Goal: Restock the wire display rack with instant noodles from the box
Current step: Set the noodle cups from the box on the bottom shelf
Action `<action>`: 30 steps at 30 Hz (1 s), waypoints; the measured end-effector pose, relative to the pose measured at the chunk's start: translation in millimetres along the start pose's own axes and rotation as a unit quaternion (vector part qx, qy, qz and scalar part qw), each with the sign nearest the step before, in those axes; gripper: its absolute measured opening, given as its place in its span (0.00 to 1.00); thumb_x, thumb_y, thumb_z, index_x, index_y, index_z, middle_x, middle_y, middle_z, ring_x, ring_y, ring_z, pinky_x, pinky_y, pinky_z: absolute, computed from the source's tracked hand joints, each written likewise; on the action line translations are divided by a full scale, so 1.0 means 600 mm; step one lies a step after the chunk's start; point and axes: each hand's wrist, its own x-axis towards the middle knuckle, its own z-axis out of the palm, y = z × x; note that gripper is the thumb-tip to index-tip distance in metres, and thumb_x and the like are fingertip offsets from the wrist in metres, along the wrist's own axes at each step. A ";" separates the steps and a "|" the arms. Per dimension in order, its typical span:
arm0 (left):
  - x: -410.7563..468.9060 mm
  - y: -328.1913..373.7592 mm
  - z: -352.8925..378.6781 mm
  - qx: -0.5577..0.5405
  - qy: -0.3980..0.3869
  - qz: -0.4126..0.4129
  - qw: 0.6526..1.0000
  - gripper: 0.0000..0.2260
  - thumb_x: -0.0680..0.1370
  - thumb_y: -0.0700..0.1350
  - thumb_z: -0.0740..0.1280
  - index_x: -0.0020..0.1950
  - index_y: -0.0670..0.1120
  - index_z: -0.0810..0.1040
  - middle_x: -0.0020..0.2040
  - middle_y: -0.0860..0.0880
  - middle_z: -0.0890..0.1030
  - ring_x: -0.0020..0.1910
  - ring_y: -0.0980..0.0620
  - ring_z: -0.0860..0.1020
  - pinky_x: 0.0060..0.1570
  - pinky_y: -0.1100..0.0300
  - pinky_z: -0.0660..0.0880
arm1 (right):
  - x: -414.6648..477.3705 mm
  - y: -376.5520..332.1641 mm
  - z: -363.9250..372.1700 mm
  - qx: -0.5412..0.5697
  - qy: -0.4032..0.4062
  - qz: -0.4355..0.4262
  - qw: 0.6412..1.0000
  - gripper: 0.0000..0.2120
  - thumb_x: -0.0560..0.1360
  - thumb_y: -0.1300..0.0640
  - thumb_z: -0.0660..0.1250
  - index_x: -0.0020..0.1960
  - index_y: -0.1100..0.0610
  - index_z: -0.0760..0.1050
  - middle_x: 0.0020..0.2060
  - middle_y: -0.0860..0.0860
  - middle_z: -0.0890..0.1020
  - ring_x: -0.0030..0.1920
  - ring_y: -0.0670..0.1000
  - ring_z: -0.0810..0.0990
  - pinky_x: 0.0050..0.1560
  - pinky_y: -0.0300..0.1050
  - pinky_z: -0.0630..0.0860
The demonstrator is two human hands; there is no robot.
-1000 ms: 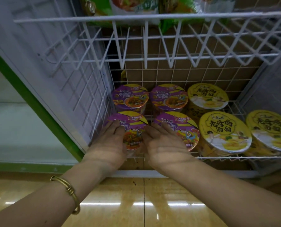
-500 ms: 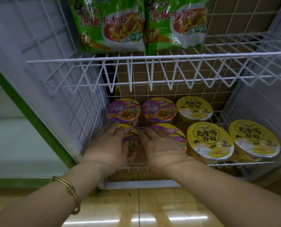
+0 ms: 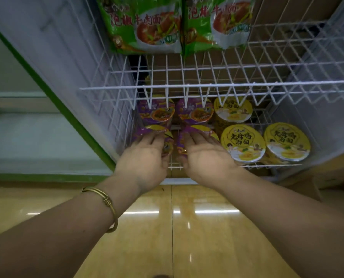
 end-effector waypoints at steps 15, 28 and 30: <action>-0.109 0.072 -0.083 0.043 0.084 -0.008 0.996 0.25 0.79 0.52 0.61 0.75 0.49 0.63 0.74 0.49 0.67 0.71 0.46 0.67 0.68 0.51 0.69 | -0.130 0.007 -0.100 -0.076 0.058 -0.080 0.992 0.34 0.81 0.43 0.58 0.79 0.59 0.52 0.76 0.56 0.63 0.76 0.58 0.61 0.75 0.53 0.60; -0.138 0.148 -0.233 0.097 0.181 0.007 0.979 0.18 0.79 0.52 0.60 0.67 0.49 0.72 0.64 0.49 0.76 0.61 0.46 0.76 0.56 0.49 0.76 | -0.179 0.015 -0.251 -0.056 0.156 -0.131 0.977 0.30 0.80 0.51 0.61 0.78 0.60 0.57 0.70 0.56 0.70 0.70 0.59 0.69 0.68 0.55 0.70; -0.125 0.154 -0.252 0.092 0.236 0.027 0.967 0.16 0.79 0.50 0.63 0.65 0.47 0.75 0.60 0.47 0.79 0.58 0.44 0.78 0.53 0.49 0.78 | -0.170 0.013 -0.276 -0.049 0.201 -0.145 0.968 0.26 0.80 0.51 0.62 0.75 0.59 0.62 0.67 0.56 0.73 0.67 0.59 0.72 0.63 0.56 0.74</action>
